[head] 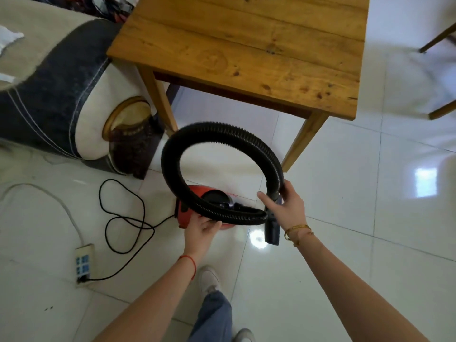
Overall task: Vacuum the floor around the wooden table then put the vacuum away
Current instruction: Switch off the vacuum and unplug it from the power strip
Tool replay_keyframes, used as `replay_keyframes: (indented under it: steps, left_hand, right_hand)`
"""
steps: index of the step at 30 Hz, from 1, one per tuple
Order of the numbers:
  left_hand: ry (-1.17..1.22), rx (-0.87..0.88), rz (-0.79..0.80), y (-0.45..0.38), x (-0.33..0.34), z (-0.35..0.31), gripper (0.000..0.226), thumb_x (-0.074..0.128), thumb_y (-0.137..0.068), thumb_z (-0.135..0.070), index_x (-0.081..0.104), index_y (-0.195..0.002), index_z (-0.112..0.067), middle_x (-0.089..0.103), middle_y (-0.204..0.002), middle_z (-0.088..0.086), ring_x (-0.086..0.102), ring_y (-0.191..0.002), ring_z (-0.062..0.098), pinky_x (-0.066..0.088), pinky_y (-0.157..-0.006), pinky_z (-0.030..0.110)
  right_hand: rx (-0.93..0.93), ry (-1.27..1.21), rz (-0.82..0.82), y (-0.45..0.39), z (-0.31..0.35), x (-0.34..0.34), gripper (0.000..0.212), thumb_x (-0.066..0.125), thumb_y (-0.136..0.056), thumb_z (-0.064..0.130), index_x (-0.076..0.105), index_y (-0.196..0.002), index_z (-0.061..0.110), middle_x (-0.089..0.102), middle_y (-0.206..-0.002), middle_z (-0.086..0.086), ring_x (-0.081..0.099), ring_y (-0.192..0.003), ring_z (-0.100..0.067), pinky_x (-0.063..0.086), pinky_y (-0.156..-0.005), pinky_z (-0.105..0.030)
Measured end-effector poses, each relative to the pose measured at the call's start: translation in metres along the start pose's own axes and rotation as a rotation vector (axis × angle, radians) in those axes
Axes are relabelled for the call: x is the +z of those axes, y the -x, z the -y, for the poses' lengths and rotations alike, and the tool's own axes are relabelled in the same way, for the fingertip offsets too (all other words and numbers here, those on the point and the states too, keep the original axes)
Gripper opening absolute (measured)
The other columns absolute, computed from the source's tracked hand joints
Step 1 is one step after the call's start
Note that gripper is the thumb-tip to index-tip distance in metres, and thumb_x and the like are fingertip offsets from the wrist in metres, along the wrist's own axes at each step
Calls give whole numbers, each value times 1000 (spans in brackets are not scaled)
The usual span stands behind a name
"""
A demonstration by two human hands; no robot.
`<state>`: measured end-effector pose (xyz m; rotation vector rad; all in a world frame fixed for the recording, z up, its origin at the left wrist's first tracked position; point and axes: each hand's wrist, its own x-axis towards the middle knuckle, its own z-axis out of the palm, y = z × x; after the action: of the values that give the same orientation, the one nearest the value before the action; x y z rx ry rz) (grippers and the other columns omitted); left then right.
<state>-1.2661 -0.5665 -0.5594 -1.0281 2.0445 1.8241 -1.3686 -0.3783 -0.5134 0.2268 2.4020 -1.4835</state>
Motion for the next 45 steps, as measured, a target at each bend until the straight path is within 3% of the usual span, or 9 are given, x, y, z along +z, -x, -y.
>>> replay_keyframes:
  steps: [4,9,17,20,24,29,36,41,45]
  left_hand:
    - [86,166,18,9,18,5,53,57,-87,14,44,-130,-15,64,-115,3,64,-106,11,52,-75,11]
    - [-236,406,-75,11,27,10,39,51,-90,7,53,-116,-21,63,-110,-10,59,-108,0,47,-95,17]
    - [-432,602,-55,5,32,5,36,45,-92,1,56,-120,-20,59,-110,-10,54,-103,-3,42,-87,2]
    - [-470,556,-48,-8,21,17,39,47,-95,-5,53,-131,-19,56,-124,-8,52,-112,-1,36,-85,-5]
    - [-579,394,-90,-31,-5,56,42,47,-98,-15,44,-139,-20,53,-132,-3,57,-114,12,50,-93,22]
    - [-703,301,-101,-75,-32,116,51,45,-98,-15,31,-147,-16,40,-145,2,51,-122,19,48,-92,27]
    - [-800,300,-93,-141,-35,171,53,36,-101,-13,20,-151,-8,17,-158,4,22,-144,18,26,-111,26]
    - [-708,263,-147,-169,-33,194,41,37,-97,-12,40,-138,-18,55,-125,4,58,-106,24,47,-89,33]
    - [-674,314,-203,-175,-34,203,41,42,-91,-3,49,-130,-14,62,-105,5,58,-88,21,45,-78,28]
  right_hand:
    - [-157,136,156,6,-25,12,75,81,-71,25,39,-132,22,52,-118,9,48,-107,-7,36,-89,-9]
    - [-214,93,211,5,-53,30,101,86,-62,27,24,-141,25,43,-136,8,42,-128,-6,37,-109,-29]
    - [-245,181,-53,-5,-58,59,88,80,-65,23,30,-137,17,48,-126,-1,47,-119,-18,44,-102,-42]
    - [-263,228,-82,-11,-59,66,78,72,-64,16,34,-133,19,52,-118,-1,51,-108,-20,49,-93,-44]
    - [-315,223,-119,-24,-68,75,75,70,-63,16,38,-131,19,53,-116,0,49,-106,-19,48,-93,-43]
    - [-429,153,-131,-40,-89,88,74,73,-63,17,40,-130,16,50,-115,3,48,-108,-16,48,-93,-36]
    - [-587,134,-203,-57,-95,105,66,71,-64,29,47,-125,16,58,-107,5,55,-94,-9,43,-75,-16]
    - [-638,44,-290,-64,-83,110,62,72,-65,27,49,-122,20,60,-101,9,58,-90,-8,48,-77,-21]
    - [-651,11,-320,-66,-77,109,58,72,-67,26,51,-121,23,61,-99,12,59,-88,-8,51,-79,-26]
